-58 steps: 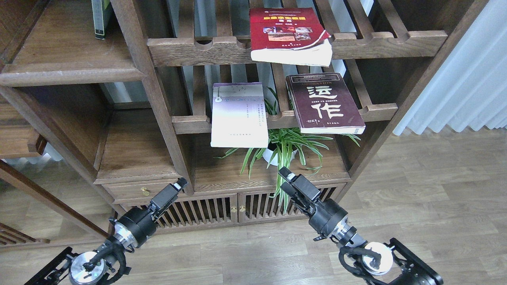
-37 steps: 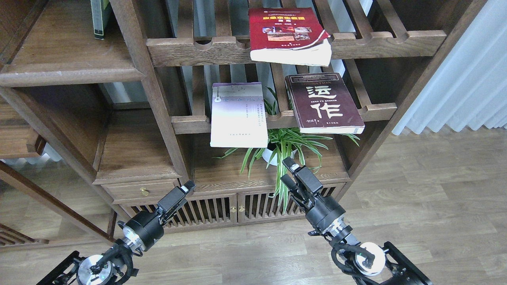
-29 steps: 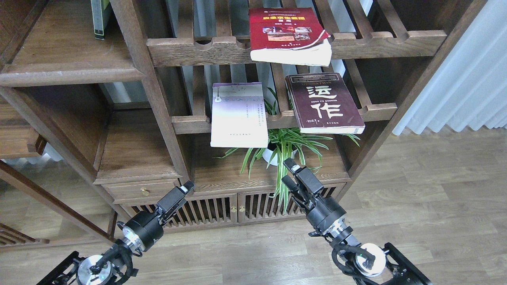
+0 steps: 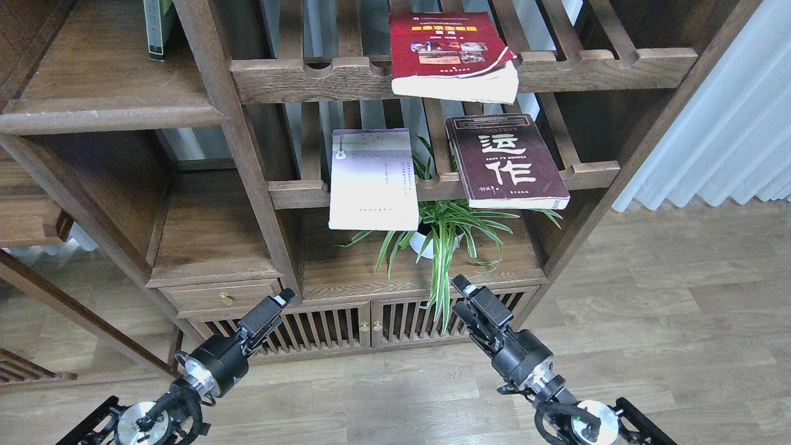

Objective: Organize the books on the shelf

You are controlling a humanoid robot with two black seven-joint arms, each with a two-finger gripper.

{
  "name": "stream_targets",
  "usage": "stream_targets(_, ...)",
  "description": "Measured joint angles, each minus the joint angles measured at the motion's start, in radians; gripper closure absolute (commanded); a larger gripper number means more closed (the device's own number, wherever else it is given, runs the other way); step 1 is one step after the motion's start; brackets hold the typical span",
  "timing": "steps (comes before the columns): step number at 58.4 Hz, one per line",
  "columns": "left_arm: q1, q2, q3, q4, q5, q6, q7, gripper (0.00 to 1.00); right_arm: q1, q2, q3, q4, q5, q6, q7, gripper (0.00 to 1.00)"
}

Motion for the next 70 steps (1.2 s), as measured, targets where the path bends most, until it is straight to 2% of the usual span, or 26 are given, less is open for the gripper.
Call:
stream_targets(13, 0.007, -0.002, -0.023, -0.002, -0.008, 0.0, 0.0, 0.0, 0.014, 0.021, -0.025, -0.041, 0.003, 0.0, 0.017, 0.01)
stream_targets(28, 0.008, -0.009, -0.041, -0.001, -0.029, 0.0, 0.0, 0.0, 0.123, 0.062, -0.019, -0.152, 0.008, 0.0, 0.037, 0.01)
stream_targets(33, 0.008, -0.009, -0.047, -0.001, -0.029, 0.0, 0.0, 0.0, 0.152, 0.067, -0.007, -0.169, 0.019, 0.0, 0.085, 0.01)
stream_targets(40, 0.008, -0.009, -0.064, 0.0, -0.03, 0.0, 0.0, 0.0, 0.198, 0.079, 0.021, -0.174, 0.061, 0.0, 0.215, 0.01)
stream_targets(46, 0.008, -0.009, -0.069, 0.0, -0.03, 0.0, 0.0, 0.0, 0.227, 0.08, 0.039, -0.175, 0.108, 0.0, 0.283, 0.01)
stream_targets(51, 0.008, -0.009, -0.07, 0.001, -0.03, 0.0, 0.0, 0.0, 0.243, 0.08, 0.045, -0.174, 0.137, 0.0, 0.304, 0.01)
stream_targets(70, 0.012, -0.008, -0.071, 0.005, -0.031, 0.0, 0.0, 0.0, 0.283, 0.08, 0.063, -0.18, 0.195, -0.002, 0.332, 0.01)
